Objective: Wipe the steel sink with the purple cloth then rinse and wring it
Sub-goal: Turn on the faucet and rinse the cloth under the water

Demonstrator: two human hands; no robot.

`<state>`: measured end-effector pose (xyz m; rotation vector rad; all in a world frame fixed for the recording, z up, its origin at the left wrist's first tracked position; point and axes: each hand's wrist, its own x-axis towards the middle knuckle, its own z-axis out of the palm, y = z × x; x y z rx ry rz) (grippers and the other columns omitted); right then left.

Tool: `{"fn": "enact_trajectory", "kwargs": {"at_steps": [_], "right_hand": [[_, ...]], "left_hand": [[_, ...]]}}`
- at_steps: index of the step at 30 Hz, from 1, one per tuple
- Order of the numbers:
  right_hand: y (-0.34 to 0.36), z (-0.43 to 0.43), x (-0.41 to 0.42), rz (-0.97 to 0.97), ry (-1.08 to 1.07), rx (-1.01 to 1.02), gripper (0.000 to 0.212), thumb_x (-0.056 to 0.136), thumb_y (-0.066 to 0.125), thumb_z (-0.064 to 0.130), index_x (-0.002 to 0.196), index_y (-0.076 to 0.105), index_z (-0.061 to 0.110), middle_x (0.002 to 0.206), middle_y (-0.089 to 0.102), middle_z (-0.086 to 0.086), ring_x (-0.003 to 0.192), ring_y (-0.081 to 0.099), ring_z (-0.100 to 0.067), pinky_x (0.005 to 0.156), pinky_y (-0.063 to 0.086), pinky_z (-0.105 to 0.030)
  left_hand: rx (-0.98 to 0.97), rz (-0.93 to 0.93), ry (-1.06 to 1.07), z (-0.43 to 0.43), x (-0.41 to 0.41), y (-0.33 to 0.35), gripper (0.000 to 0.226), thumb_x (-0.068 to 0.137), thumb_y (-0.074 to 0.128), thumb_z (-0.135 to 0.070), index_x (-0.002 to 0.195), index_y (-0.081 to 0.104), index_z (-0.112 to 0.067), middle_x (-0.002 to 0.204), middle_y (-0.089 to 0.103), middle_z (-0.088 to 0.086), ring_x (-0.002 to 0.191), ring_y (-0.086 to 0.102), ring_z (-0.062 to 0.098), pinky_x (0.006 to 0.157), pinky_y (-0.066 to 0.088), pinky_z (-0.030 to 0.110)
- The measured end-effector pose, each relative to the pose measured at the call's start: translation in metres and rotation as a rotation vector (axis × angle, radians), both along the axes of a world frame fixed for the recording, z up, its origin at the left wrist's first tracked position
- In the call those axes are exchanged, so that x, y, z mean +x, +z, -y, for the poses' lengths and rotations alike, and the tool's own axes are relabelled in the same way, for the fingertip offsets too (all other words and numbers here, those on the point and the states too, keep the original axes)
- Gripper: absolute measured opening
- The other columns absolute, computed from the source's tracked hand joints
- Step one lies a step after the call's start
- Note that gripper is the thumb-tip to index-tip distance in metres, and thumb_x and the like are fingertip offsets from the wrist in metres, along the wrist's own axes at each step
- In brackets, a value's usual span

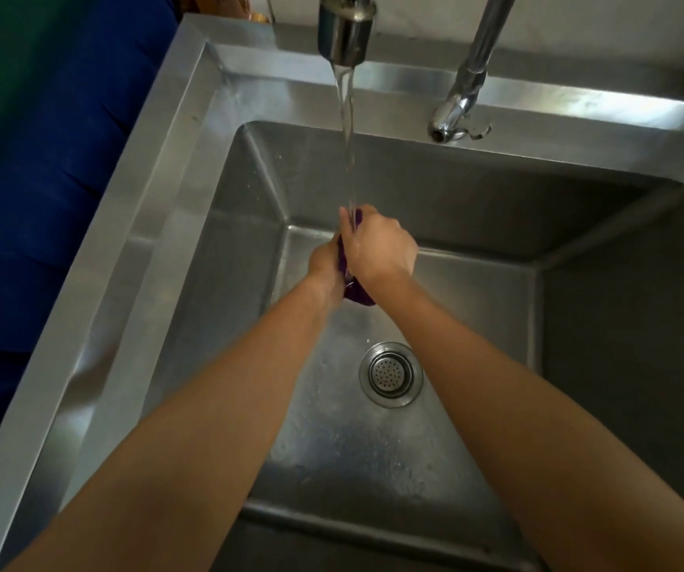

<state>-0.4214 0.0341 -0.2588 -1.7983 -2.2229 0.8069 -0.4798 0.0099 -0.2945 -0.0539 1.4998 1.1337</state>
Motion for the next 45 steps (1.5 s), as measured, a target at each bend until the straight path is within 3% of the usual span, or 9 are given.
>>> {"fn": "enact_trajectory", "kwargs": {"at_steps": [10,13,16,21,25,29,32,36,45], "right_hand": [[-0.071,-0.025,0.033,-0.113,-0.197,-0.274,0.059,0.097,0.028,0.050,0.110,0.059,0.001,0.112,0.063,-0.022,0.103,0.060,-0.035,0.080,0.046,-0.036],[-0.083,-0.025,0.059,-0.199,-0.271,-0.530,0.058,0.096,0.030,0.053,0.108,0.061,0.005,0.098,0.063,-0.018,0.078,0.064,-0.032,0.060,0.056,-0.036],[-0.091,-0.024,0.073,-0.406,-0.340,-0.686,0.040,0.095,0.047,0.038,0.104,0.061,0.003,0.104,0.065,-0.025,0.082,0.067,-0.037,0.070,0.059,-0.042],[-0.076,-0.019,0.079,-0.619,0.038,-0.638,0.022,0.083,0.056,-0.007,0.103,0.063,-0.001,0.095,0.060,-0.008,0.083,0.058,-0.014,0.064,0.048,-0.007],[-0.080,-0.014,0.074,-0.578,0.285,-0.556,0.033,0.073,0.061,-0.008,0.091,0.063,0.019,0.121,0.049,-0.007,0.113,0.048,-0.015,0.090,0.038,-0.008],[-0.094,-0.014,0.060,-0.463,0.226,-0.441,0.043,0.085,0.059,0.046,0.125,0.049,0.036,0.136,0.042,-0.005,0.129,0.038,-0.021,0.111,0.029,-0.034],[-0.091,-0.017,0.045,-0.302,0.213,-0.305,0.051,0.090,0.038,0.058,0.127,0.053,0.025,0.131,0.055,-0.007,0.122,0.050,-0.023,0.101,0.038,-0.033],[-0.085,-0.017,0.032,-0.042,0.260,-0.063,0.057,0.093,0.029,0.057,0.096,0.063,0.011,0.101,0.068,-0.015,0.097,0.061,-0.033,0.074,0.042,-0.033],[-0.080,-0.024,0.023,0.120,0.296,0.222,0.054,0.100,0.024,0.037,0.092,0.070,0.009,0.094,0.071,-0.018,0.092,0.065,-0.037,0.072,0.044,-0.035]], "left_hand": [[-0.018,-0.334,-0.117,0.017,-0.002,-0.053,0.033,0.094,0.045,-0.043,0.090,0.063,-0.015,0.090,0.068,0.006,0.084,0.066,0.022,0.070,0.054,0.031],[-0.004,-0.228,-0.115,0.019,-0.004,-0.061,0.024,0.096,0.046,-0.037,0.103,0.058,-0.018,0.107,0.067,0.009,0.095,0.065,0.025,0.074,0.055,0.036],[-0.021,-0.046,-0.119,0.026,-0.008,-0.069,0.017,0.095,0.047,-0.027,0.106,0.058,-0.020,0.109,0.065,0.007,0.094,0.064,0.023,0.077,0.055,0.040],[-0.020,0.406,-0.071,0.032,-0.023,-0.079,0.063,0.088,0.041,-0.057,0.119,0.057,-0.004,0.120,0.061,0.023,0.110,0.058,0.038,0.090,0.048,0.053],[-0.051,0.401,-0.198,0.019,-0.021,-0.070,0.053,0.092,0.042,-0.047,0.099,0.064,0.001,0.090,0.070,0.022,0.080,0.068,0.036,0.074,0.057,0.044],[-0.093,0.054,-0.295,0.001,-0.008,-0.058,0.024,0.092,0.039,-0.020,0.080,0.056,-0.007,0.051,0.061,0.006,0.040,0.058,0.016,0.038,0.044,0.017],[-0.066,-0.234,-0.287,-0.005,0.001,-0.061,0.032,0.095,0.041,-0.026,0.071,0.056,-0.009,0.051,0.056,0.008,0.032,0.048,0.014,0.032,0.031,0.013],[-0.043,-0.240,-0.112,-0.012,0.006,-0.066,0.052,0.099,0.036,-0.039,0.055,0.047,-0.012,0.029,0.042,-0.001,0.022,0.034,0.010,0.032,0.020,0.007],[-0.108,-0.418,-0.021,-0.017,0.012,-0.069,0.060,0.099,0.033,-0.039,0.046,0.043,-0.013,0.029,0.041,0.000,0.021,0.038,0.012,0.030,0.023,0.009]]}}
